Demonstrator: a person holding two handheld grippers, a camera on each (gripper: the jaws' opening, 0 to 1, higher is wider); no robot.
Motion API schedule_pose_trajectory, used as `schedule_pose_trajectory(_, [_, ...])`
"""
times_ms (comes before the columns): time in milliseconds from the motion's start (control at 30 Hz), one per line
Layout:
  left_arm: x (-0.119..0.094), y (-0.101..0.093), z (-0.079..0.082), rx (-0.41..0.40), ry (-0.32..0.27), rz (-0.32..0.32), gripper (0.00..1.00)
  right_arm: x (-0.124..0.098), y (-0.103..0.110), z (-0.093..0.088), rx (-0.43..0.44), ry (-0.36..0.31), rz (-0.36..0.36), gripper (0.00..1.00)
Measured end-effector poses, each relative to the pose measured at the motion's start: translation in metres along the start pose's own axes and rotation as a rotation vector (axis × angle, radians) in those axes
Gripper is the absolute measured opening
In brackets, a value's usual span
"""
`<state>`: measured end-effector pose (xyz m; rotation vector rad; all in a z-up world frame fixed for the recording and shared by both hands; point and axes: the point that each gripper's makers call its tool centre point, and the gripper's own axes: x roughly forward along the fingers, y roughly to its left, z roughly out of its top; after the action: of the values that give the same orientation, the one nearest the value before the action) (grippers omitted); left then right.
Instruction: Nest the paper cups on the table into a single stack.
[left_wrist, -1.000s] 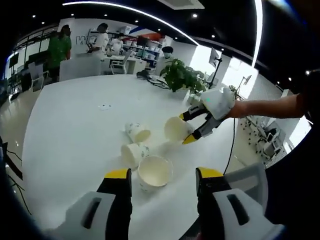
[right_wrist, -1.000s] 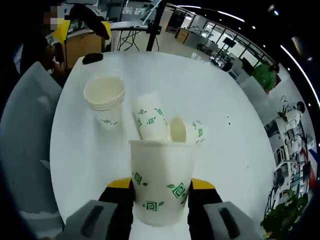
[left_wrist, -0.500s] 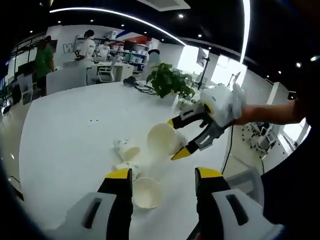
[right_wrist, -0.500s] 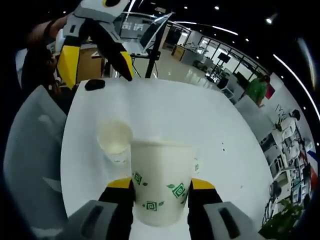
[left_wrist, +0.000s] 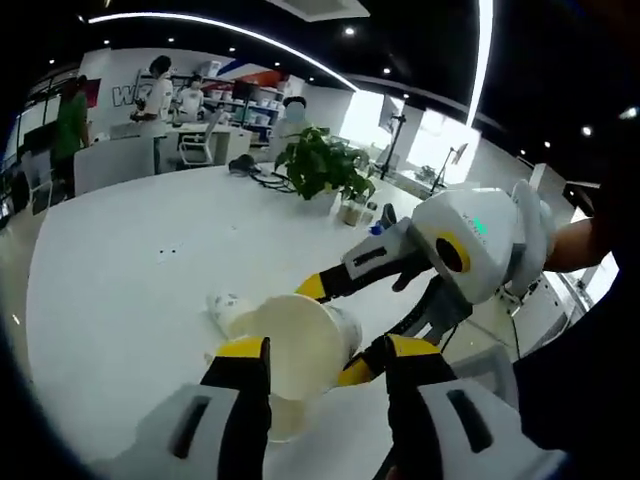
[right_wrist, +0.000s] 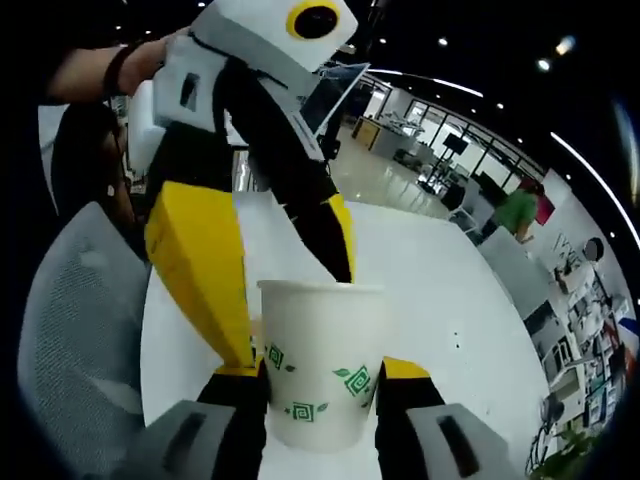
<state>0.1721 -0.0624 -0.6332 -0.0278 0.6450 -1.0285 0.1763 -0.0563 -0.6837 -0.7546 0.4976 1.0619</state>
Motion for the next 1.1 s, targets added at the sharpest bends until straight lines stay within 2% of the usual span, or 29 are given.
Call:
schedule_pose_trajectory(167, [-0.001, -0.007, -0.004, -0.006, 0.009, -0.002, 0.37, 0.003, 0.006, 0.011, -0.022, -0.029, 0.002, 0.41])
schedule_pose_trajectory(233, [0.001, 0.003, -0.006, -0.016, 0.012, 0.000, 0.34, 0.004, 0.009, 0.013, -0.034, -0.028, 0.002, 0.41])
schedule_pose_trajectory(367, [-0.001, -0.003, -0.008, -0.026, 0.020, -0.004, 0.28, 0.004, 0.013, 0.020, -0.043, -0.039, -0.004, 0.41])
schedule_pose_trajectory(700, [-0.002, -0.019, -0.016, -0.081, 0.045, -0.058, 0.01, 0.006, 0.016, 0.029, -0.028, -0.062, -0.025, 0.40])
schedule_pose_trajectory(1033, [-0.001, -0.022, -0.022, -0.080, 0.088, -0.064, 0.00, 0.010, 0.022, 0.022, -0.034, -0.057, -0.016, 0.40])
schedule_pose_trajectory(1100, [0.000, -0.019, -0.023, -0.070, 0.094, -0.059, 0.00, 0.010, 0.025, 0.019, -0.044, -0.044, -0.005, 0.44])
